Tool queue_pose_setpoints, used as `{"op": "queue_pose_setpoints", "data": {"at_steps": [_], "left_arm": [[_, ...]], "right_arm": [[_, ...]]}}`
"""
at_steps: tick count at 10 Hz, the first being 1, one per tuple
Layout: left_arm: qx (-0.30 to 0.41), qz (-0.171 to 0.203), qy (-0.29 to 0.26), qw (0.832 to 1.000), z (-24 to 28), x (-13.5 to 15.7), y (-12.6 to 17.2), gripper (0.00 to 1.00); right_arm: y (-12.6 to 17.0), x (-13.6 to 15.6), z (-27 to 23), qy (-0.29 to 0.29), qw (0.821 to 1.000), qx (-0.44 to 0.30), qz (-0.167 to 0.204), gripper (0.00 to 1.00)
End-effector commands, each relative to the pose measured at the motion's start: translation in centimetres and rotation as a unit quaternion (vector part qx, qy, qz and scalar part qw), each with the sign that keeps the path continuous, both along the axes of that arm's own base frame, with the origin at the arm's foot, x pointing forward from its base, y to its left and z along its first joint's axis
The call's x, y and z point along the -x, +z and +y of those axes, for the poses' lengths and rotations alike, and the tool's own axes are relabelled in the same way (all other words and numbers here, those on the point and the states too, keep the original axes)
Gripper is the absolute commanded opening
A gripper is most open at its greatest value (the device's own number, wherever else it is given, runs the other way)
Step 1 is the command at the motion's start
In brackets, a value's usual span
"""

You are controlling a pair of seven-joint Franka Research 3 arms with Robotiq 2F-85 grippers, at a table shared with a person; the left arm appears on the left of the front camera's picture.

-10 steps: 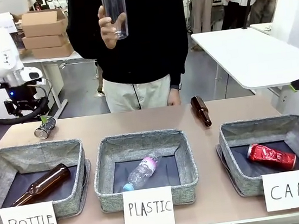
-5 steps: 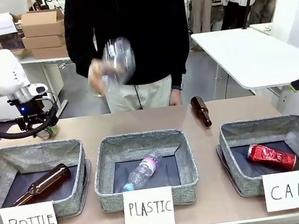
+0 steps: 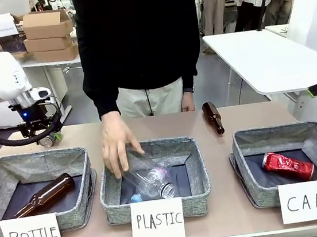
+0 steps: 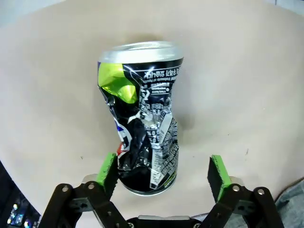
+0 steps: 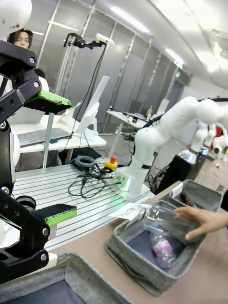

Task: Sort the can waste into the basket.
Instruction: Pick up the can waste from the table and place it in the right Fabric basket.

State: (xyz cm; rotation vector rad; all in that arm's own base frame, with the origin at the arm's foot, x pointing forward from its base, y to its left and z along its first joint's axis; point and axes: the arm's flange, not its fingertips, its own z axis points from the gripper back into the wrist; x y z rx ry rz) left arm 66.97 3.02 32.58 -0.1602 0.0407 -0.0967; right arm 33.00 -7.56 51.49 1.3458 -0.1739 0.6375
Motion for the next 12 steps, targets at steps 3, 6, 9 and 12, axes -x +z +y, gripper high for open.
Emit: {"op": "queue_pose_setpoints", "data": {"at_steps": [3,6,9,12], "left_arm": [[0.019,-0.019,0.026,0.999,0.1,-0.2,0.1,0.35],[0.015,-0.019,0.028,0.999,0.1,-0.1,0.2,0.0],[0.022,-0.013,0.038,0.999,0.2,0.0,0.5,0.0],[0.083,-0.022,0.003,0.996,0.5,5.6,9.2,0.0]], "right_arm": [[-0.1,0.1,0.0,0.002,1.0,0.004,-0.012,1.0],[-0.1,0.1,0.0,0.002,1.0,0.004,-0.012,1.0],[-0.1,0.1,0.0,0.002,1.0,0.004,-0.012,1.0],[-0.1,0.1,0.0,0.002,1.0,0.004,-0.012,1.0]]}}
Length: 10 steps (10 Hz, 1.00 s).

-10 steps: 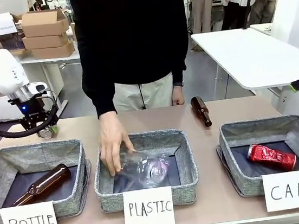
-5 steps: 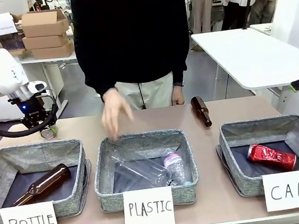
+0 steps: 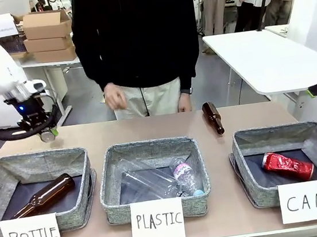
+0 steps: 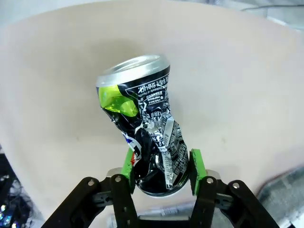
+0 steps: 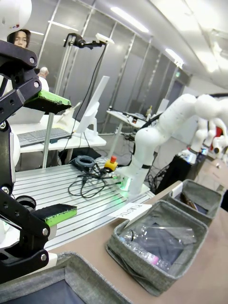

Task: Sort the can waste into the basket.
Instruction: Pick up the can waste from the table and place it in the right Fabric basket.

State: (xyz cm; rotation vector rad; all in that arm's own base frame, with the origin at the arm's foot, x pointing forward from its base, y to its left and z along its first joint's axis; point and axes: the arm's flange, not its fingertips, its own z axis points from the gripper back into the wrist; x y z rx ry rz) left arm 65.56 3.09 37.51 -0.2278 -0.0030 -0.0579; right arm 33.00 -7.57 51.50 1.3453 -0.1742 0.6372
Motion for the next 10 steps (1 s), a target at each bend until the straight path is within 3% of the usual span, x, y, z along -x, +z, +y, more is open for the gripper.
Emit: {"op": "queue_pose_setpoints", "data": {"at_steps": [1,2,4,5,8,9,10], "left_arm": [[0.086,-0.027,-0.02,0.996,0.9,8.2,8.4,0.0],[0.102,-0.042,-0.036,0.993,1.1,11.4,10.6,0.0],[0.125,-0.014,-0.086,0.988,1.4,16.8,13.0,0.0],[0.128,-0.024,-0.147,0.98,1.6,20.3,14.2,0.0],[0.08,-0.06,-0.237,0.966,1.5,29.5,15.9,0.0],[0.038,-0.038,-0.205,0.977,1.3,30.7,15.2,0.0],[0.101,-0.037,-0.203,0.973,1.5,26.9,16.1,0.0]], "right_arm": [[-0.2,0.1,0.0,0.002,1.0,0.003,-0.012,1.0],[-0.2,0.1,0.0,0.002,1.0,0.003,-0.012,1.0],[-0.2,0.1,0.0,0.002,1.0,0.003,-0.012,1.0],[-0.2,0.1,0.0,0.002,1.0,0.003,-0.012,1.0],[-0.2,0.1,0.0,0.002,1.0,0.003,-0.012,1.0],[-0.2,0.1,0.0,0.002,1.0,0.003,-0.012,1.0],[-0.2,0.1,0.0,0.002,1.0,0.003,-0.012,1.0]]}}
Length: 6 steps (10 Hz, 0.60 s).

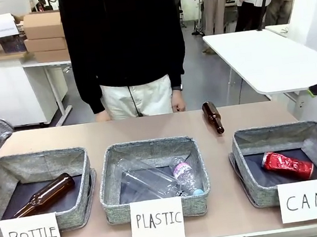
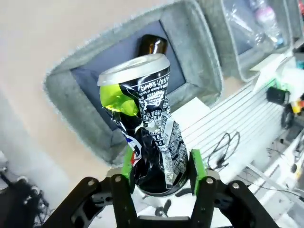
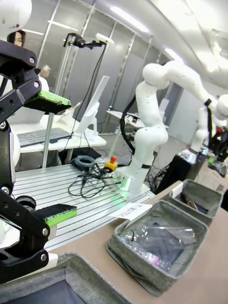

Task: Sort the can waste into the basket.
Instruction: Pick up the can waste from the table and place it in the right Fabric basket.

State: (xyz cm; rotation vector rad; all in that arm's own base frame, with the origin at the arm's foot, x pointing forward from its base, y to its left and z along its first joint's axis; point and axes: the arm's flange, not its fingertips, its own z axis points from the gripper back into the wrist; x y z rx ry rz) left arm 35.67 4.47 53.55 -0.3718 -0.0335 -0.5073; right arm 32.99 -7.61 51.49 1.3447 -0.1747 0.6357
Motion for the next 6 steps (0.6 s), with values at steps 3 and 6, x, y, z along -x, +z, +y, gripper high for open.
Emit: {"op": "queue_pose_setpoints", "data": {"at_steps": [3,6], "left_arm": [[0.006,0.002,0.001,1.0,0.0,-0.6,-0.1,0.54],[-0.013,-0.108,-0.155,0.982,-13.7,-3.9,-1.3,0.54]], "right_arm": [[-0.1,0.0,0.0,0.003,1.0,0.003,-0.013,1.0],[0.0,0.0,0.0,0.0,1.0,0.001,0.0,1.0]]}}
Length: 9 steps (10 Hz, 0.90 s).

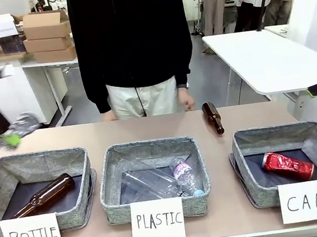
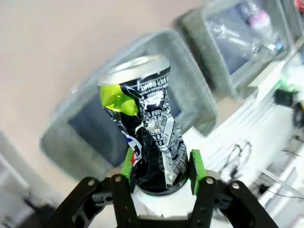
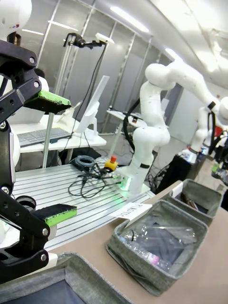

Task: Sort the can waste into the basket.
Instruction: Pick up the can waste from the table and place it in the right Fabric basket.

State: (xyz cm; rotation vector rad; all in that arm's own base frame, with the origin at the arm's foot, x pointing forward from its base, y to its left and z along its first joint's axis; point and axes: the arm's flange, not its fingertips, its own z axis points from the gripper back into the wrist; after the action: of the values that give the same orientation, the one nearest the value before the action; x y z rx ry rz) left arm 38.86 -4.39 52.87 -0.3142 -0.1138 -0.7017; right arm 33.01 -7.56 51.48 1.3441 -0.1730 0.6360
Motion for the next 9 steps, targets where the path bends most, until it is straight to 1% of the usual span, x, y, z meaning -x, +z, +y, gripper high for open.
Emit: {"op": "queue_pose_setpoints", "data": {"at_steps": [1,2,3,4,5,6,7,8,9], "left_arm": [[0.012,-0.077,-0.157,0.984,-11.2,-0.8,-0.1,0.54],[0.018,-0.105,-0.223,0.969,-17.6,-0.4,0.6,0.54],[0.012,-0.145,-0.29,0.946,-25.3,0.5,1.3,0.54],[0.015,-0.159,-0.357,0.92,-32.1,2.2,1.4,0.54],[0.014,-0.18,-0.419,0.89,-38.5,4.1,0.6,0.54],[0.002,-0.186,-0.476,0.859,-44.2,5.8,-1.1,0.54],[-0.014,-0.219,-0.518,0.827,-49.3,7.6,-2.9,0.54],[-0.017,-0.269,-0.532,0.803,-52.8,8.3,-4.1,0.54],[-0.011,-0.291,-0.542,0.788,-55.5,8.3,-5.3,0.54]], "right_arm": [[1.9,2.2,-3.7,-0.048,0.997,0.051,-0.044,1.0],[3.1,5.2,-7.8,-0.083,0.992,0.08,-0.058,1.0],[2.6,8.8,-12.0,-0.113,0.982,0.146,-0.033,1.0],[0.9,11.6,-15.1,-0.147,0.971,0.187,-0.006,1.0],[-1.3,14.3,-18.2,-0.195,0.961,0.192,0.026,1.0],[-3.2,16.9,-20.8,-0.247,0.956,0.154,0.041,1.0],[-5.1,19.3,-22.2,-0.305,0.943,0.12,0.051,1.0],[-0.8,17.3,-19.6,-0.21,0.96,0.185,0.029,1.0],[-0.8,17.3,-19.6,-0.21,0.96,0.185,0.029,1.0]]}}
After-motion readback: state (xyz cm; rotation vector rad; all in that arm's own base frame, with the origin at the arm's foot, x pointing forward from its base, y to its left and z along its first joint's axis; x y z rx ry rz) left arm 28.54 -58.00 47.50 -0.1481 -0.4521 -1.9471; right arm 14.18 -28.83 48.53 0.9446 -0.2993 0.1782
